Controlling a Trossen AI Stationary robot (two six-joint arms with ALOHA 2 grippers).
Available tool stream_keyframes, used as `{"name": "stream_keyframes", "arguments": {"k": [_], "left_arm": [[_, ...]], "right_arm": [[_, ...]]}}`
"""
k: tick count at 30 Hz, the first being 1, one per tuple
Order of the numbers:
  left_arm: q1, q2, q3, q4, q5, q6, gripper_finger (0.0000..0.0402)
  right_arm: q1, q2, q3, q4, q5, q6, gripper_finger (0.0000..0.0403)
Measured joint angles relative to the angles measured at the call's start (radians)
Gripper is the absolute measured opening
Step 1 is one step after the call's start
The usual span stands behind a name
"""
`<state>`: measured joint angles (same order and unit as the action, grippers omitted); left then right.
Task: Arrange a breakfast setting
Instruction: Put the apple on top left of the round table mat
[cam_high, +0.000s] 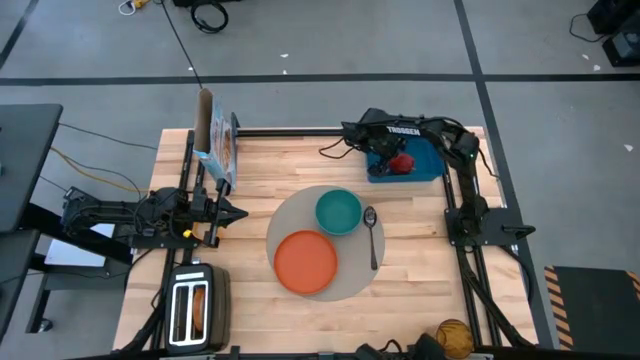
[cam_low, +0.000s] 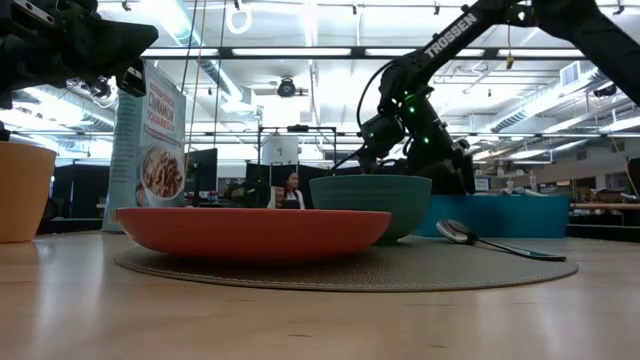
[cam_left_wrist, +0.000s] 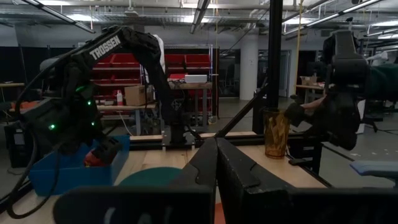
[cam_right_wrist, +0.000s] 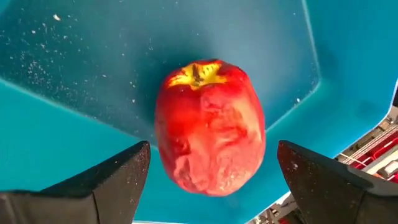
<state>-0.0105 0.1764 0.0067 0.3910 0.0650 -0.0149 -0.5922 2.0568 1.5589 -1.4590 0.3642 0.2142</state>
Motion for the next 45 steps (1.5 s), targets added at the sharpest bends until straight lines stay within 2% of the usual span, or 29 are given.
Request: {"name": "stream_keyframes", "arguments": {"k": [4, 11, 14, 22, 28, 34, 38, 42, 45], "left_arm": [[0.000, 0.000, 0.000, 0.000, 0.000, 0.000, 0.0009], [0.000, 0.000, 0.000, 0.000, 0.000, 0.000, 0.0009], [0.000, 0.000, 0.000, 0.000, 0.000, 0.000, 0.0009], [0.000, 0.000, 0.000, 0.000, 0.000, 0.000, 0.0009], [0.000, 0.000, 0.000, 0.000, 0.000, 0.000, 0.0009], [0.000, 0.000, 0.000, 0.000, 0.000, 0.000, 0.0009], [0.000, 0.000, 0.000, 0.000, 0.000, 0.000, 0.0009], [0.000, 0.000, 0.000, 0.000, 0.000, 0.000, 0.0009], [0.000, 0.000, 0.000, 0.000, 0.000, 0.000, 0.0009]], "right_arm": [[-0.004, -0.001, 0.000, -0.008, -0.054, -0.006, 0.0359], [-0.035, 0.003, -0.001, -0.032, -0.054, 0.002, 0.0359], [-0.039, 0.003, -0.001, -0.048, -0.086, -0.001, 0.0359], [-0.016, 0.003, -0.001, -0.075, -0.145, -0.077, 0.0359], [0.012, -0.008, -0.001, -0.063, -0.066, -0.124, 0.0353], [0.057, -0.088, -0.001, -0.015, -0.048, -0.188, 0.0347], [0.083, -0.115, 0.000, 0.002, -0.055, -0.088, 0.0347], [0.131, -0.114, 0.028, 0.039, 0.003, 0.076, 0.0346], [0.154, -0.114, 0.066, 0.098, 0.003, 0.272, 0.0343]]}}
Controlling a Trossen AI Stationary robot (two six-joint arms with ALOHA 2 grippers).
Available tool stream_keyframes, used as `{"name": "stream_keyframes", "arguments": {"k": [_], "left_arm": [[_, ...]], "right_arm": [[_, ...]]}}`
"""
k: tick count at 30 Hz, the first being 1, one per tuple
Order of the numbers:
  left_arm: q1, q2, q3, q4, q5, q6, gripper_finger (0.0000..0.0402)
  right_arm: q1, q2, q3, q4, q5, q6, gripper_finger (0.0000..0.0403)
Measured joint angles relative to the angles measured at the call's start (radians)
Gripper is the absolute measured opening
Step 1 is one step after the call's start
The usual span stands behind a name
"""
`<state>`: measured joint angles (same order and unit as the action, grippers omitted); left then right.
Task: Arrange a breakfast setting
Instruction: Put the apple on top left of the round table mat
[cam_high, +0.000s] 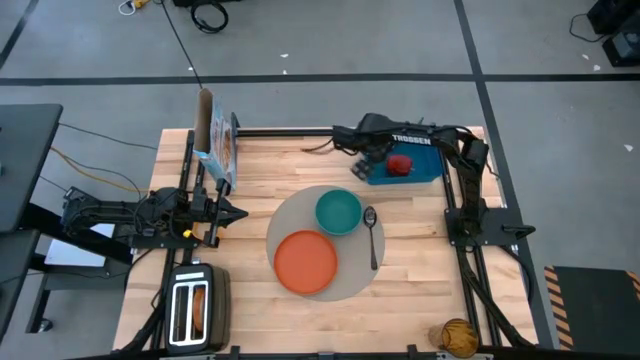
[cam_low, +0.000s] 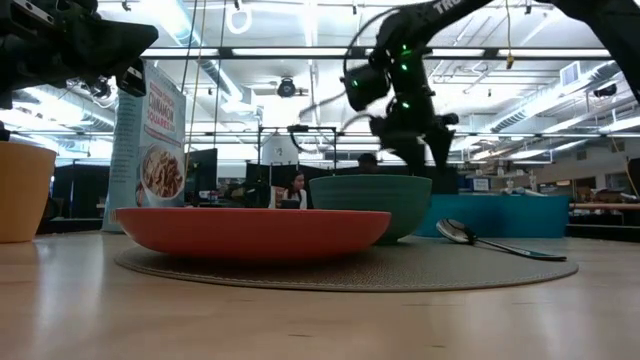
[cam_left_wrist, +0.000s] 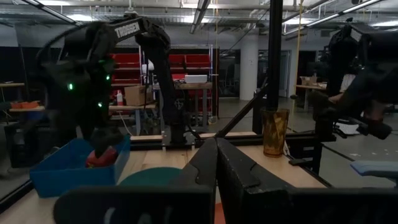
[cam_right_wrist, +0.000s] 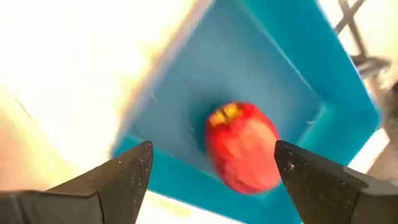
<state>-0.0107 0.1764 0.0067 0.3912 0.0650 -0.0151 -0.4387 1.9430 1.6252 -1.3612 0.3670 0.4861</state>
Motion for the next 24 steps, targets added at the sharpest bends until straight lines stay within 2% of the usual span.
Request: {"name": "stream_keyframes", "arguments": {"k": [2, 6, 10, 14, 19, 24], "left_arm": [[0.000, 0.000, 0.000, 0.000, 0.000, 0.000, 0.0009], [0.000, 0.000, 0.000, 0.000, 0.000, 0.000, 0.0009], [0.000, 0.000, 0.000, 0.000, 0.000, 0.000, 0.0009], [0.000, 0.000, 0.000, 0.000, 0.000, 0.000, 0.0009], [0.000, 0.000, 0.000, 0.000, 0.000, 0.000, 0.0009], [0.000, 0.000, 0.000, 0.000, 0.000, 0.000, 0.0009]], "right_arm": [[0.011, 0.000, 0.011, 0.039, 0.027, 0.144, 0.0338], [0.042, 0.000, 0.006, 0.060, 0.124, 0.286, 0.0330], [0.074, -0.020, -0.028, -0.016, 0.248, 0.506, 0.0322], [0.095, -0.057, -0.110, -0.016, 0.283, 0.663, 0.0322], [0.177, -0.101, -0.213, -0.009, 0.331, 0.815, 0.0333], [0.226, -0.198, -0.397, 0.000, 0.327, 0.999, 0.0341]]}}
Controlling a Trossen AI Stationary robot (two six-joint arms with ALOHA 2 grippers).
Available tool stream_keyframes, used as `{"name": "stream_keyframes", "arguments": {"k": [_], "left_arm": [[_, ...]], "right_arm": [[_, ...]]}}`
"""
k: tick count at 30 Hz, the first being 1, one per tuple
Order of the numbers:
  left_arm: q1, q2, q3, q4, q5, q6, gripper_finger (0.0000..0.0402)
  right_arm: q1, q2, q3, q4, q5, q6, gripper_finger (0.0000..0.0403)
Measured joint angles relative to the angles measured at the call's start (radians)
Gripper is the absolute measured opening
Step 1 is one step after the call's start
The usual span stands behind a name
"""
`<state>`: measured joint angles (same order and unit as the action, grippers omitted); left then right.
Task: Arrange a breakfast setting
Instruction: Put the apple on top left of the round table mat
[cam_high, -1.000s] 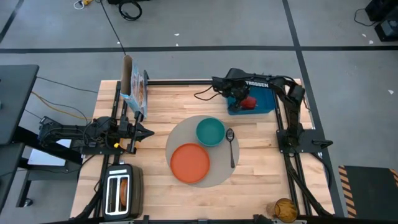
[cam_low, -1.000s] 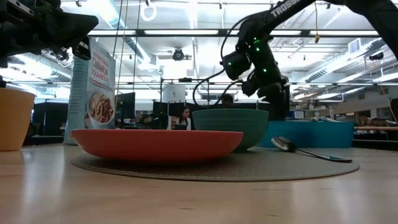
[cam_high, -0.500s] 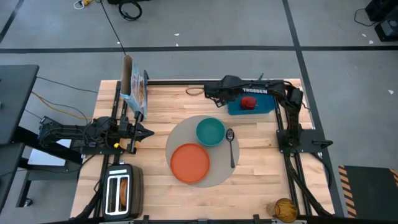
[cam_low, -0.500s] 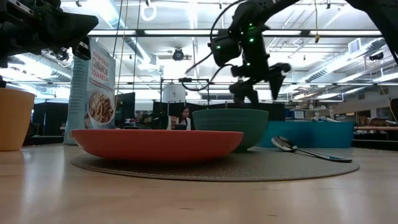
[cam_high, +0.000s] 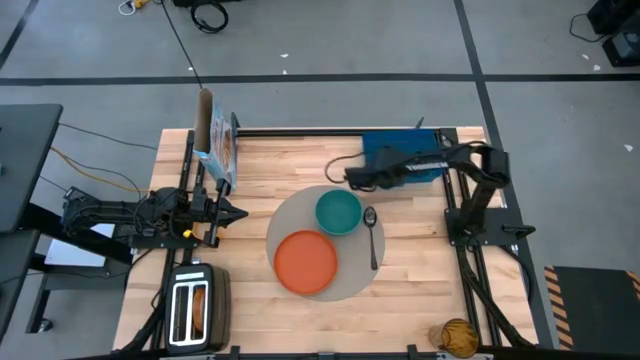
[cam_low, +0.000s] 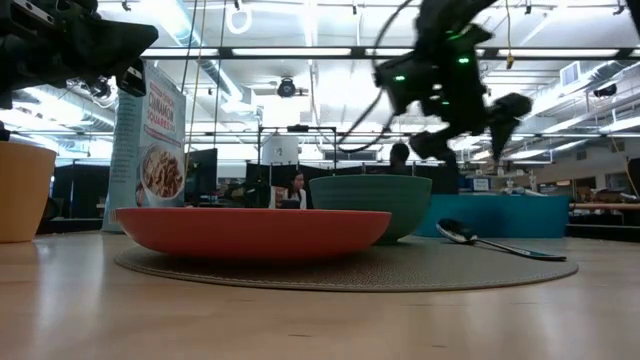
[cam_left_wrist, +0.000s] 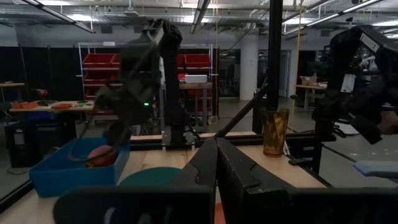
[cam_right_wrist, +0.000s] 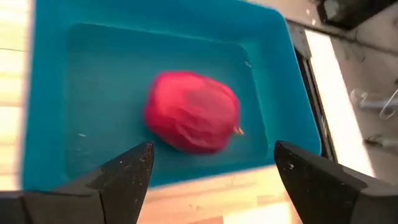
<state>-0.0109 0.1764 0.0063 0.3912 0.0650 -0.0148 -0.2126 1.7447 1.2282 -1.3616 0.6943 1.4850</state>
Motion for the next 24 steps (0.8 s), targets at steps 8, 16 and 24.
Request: {"name": "stream_keyframes", "arguments": {"k": [8, 16, 24], "left_arm": [[0.000, 0.000, 0.000, 0.000, 0.000, 0.000, 0.0009], [0.000, 0.000, 0.000, 0.000, 0.000, 0.000, 0.0009], [0.000, 0.000, 0.000, 0.000, 0.000, 0.000, 0.0009]], "right_arm": [[-0.040, -0.168, -0.237, 0.351, 0.020, 0.055, 0.0367], [-0.145, -0.144, -0.272, 0.499, 0.073, -0.038, 0.0392], [-0.178, -0.059, -0.271, 0.522, 0.068, -0.018, 0.0399]]}}
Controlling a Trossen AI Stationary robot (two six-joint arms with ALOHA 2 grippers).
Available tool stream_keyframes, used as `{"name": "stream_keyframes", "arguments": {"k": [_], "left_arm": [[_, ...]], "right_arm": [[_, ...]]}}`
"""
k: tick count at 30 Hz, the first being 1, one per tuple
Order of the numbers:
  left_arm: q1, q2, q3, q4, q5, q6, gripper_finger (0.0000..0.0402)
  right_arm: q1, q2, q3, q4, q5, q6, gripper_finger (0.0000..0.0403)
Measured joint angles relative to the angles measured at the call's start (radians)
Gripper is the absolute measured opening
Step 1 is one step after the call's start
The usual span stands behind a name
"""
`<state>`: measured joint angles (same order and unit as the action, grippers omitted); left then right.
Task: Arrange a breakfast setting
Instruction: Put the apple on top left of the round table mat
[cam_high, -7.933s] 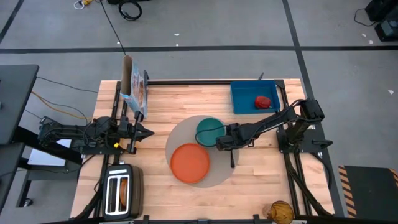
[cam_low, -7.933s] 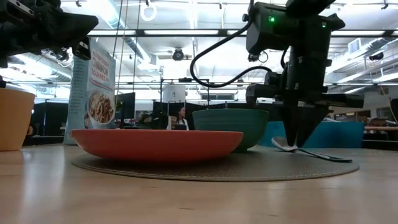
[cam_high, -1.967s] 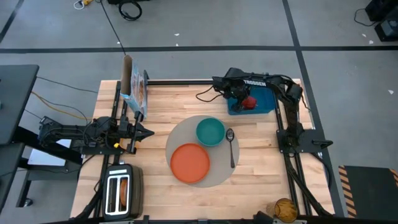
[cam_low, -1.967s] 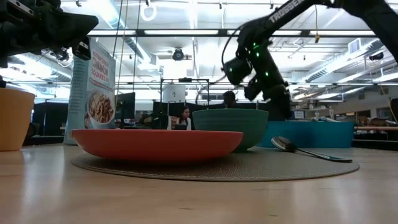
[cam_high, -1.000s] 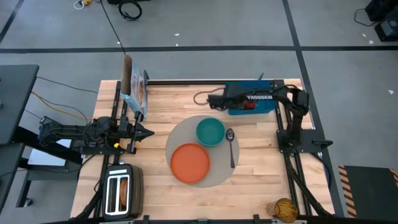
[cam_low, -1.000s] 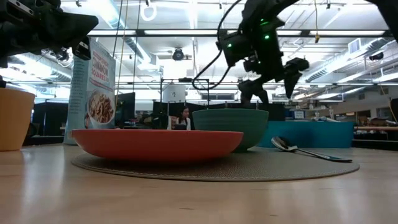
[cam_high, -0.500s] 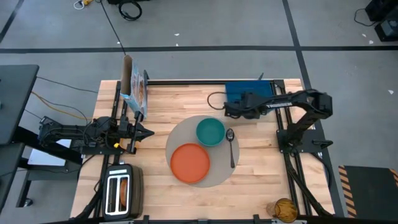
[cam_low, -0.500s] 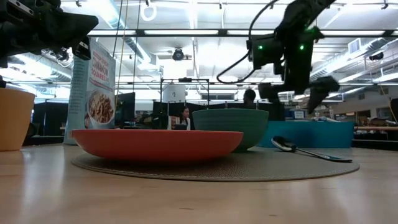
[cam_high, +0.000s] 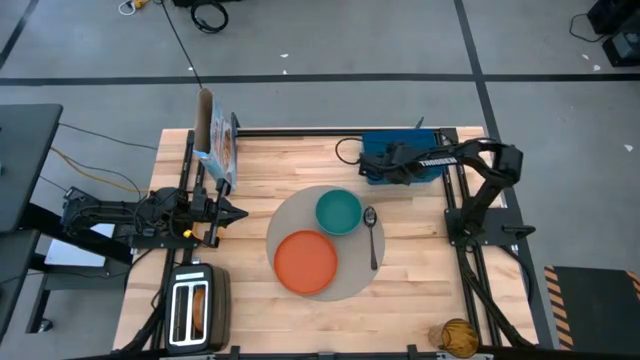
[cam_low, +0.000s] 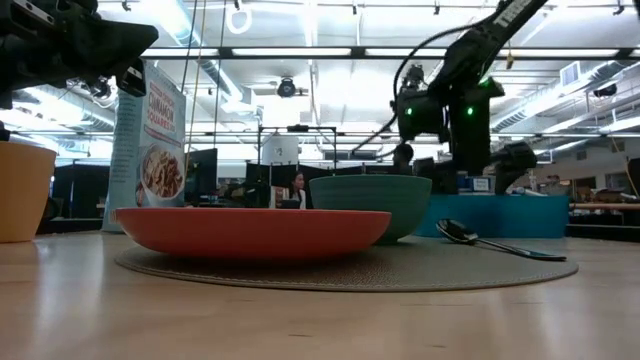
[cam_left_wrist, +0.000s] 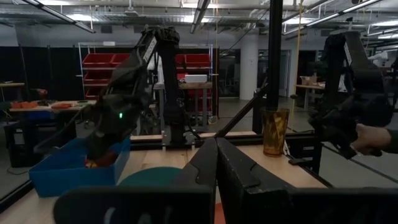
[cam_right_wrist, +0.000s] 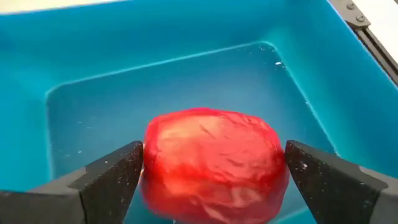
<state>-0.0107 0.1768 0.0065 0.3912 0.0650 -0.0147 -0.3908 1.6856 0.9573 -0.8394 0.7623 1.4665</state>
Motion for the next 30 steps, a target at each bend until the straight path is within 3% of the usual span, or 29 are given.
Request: {"name": "stream_keyframes", "arguments": {"k": [8, 30], "left_arm": [[0.000, 0.000, 0.000, 0.000, 0.000, 0.000, 0.0009], [0.000, 0.000, 0.000, 0.000, 0.000, 0.000, 0.0009]], "right_arm": [[-0.004, 0.056, 0.004, 0.028, 0.027, 0.000, 0.0400], [0.053, 0.037, 0.040, 0.104, 0.008, -0.050, 0.0400]]}}
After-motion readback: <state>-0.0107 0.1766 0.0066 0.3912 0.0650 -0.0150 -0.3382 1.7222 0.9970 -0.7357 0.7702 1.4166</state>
